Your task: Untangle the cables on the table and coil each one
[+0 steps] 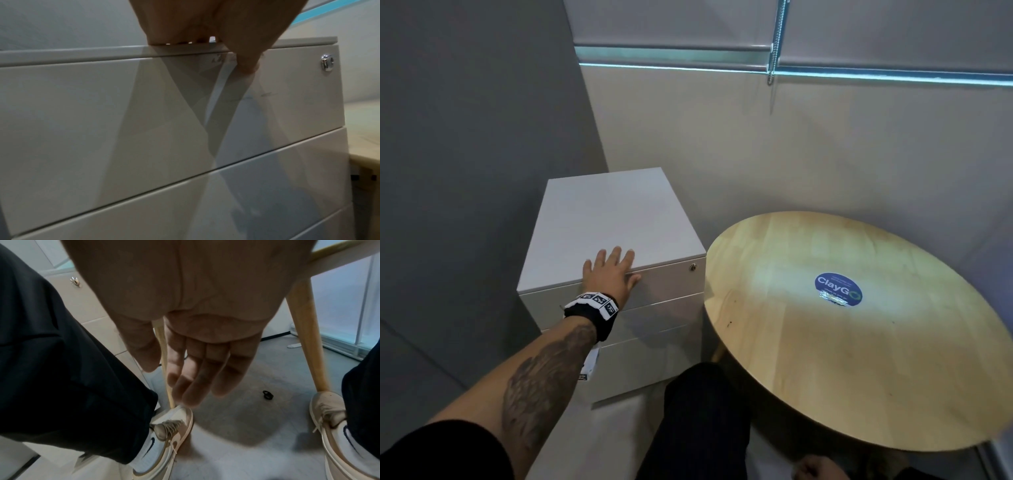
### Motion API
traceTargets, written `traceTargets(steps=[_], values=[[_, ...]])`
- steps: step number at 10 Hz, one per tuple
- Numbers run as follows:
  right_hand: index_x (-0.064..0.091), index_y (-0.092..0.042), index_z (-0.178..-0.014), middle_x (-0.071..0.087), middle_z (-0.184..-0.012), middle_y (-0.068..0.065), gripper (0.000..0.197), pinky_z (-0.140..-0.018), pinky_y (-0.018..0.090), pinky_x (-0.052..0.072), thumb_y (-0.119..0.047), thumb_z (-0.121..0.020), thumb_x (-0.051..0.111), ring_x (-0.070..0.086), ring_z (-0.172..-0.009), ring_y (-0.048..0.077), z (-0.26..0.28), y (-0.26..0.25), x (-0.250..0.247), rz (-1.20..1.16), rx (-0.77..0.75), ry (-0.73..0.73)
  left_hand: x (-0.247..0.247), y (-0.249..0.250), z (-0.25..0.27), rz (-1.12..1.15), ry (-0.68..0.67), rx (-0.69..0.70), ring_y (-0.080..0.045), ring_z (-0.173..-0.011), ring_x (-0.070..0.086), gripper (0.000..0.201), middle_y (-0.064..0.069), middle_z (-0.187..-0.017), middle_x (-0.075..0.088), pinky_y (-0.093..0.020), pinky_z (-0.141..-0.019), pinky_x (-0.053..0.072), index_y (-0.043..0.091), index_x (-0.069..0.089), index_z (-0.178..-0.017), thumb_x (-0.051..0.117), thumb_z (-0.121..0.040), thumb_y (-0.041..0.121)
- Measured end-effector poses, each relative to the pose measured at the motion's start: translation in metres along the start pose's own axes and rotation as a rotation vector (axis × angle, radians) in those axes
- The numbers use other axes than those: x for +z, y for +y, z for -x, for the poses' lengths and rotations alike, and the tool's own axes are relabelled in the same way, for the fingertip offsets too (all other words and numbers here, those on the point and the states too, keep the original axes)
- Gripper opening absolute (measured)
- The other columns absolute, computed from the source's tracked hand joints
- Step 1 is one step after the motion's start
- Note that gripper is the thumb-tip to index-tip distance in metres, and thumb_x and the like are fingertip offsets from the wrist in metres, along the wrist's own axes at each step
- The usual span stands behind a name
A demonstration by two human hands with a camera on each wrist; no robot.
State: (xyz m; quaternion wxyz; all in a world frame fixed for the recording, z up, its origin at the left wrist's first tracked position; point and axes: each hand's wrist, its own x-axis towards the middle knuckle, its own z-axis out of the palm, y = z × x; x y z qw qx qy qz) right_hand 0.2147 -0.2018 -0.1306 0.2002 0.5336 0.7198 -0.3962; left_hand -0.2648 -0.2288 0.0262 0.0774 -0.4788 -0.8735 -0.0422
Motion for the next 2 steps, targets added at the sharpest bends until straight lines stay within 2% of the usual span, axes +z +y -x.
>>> traceTargets(steps=[1,2], values=[[0.055,-0.033,-0.087,0.05,-0.081,-0.018,0.013,-0.08,0.008,0.036,-0.03,-0.097,0.048,0.047,-0.072,-0.004,0.011,-0.001,-0.009,-0.021,-0.042,0.07,-0.008,0.005,0.002,0.029,-0.031,-0.048,-0.036,-0.144,0.021,0.062,-0.006,-0.158,0.027,-0.055,-0.113,0.02,0.024,0.033,-0.147,0.05,-0.093,0.048],[0.065,-0.031,-0.067,0.067,-0.07,-0.014,0.017,-0.076,0.007,0.043,-0.031,-0.084,0.064,0.062,-0.081,-0.004,0.014,0.009,-0.024,-0.139,-0.066,0.206,-0.02,0.031,0.016,0.107,0.072,0.056,-0.036,-0.13,0.039,0.051,-0.009,-0.143,0.046,-0.05,-0.104,0.034,0.018,0.054,-0.129,0.064,-0.083,0.035]])
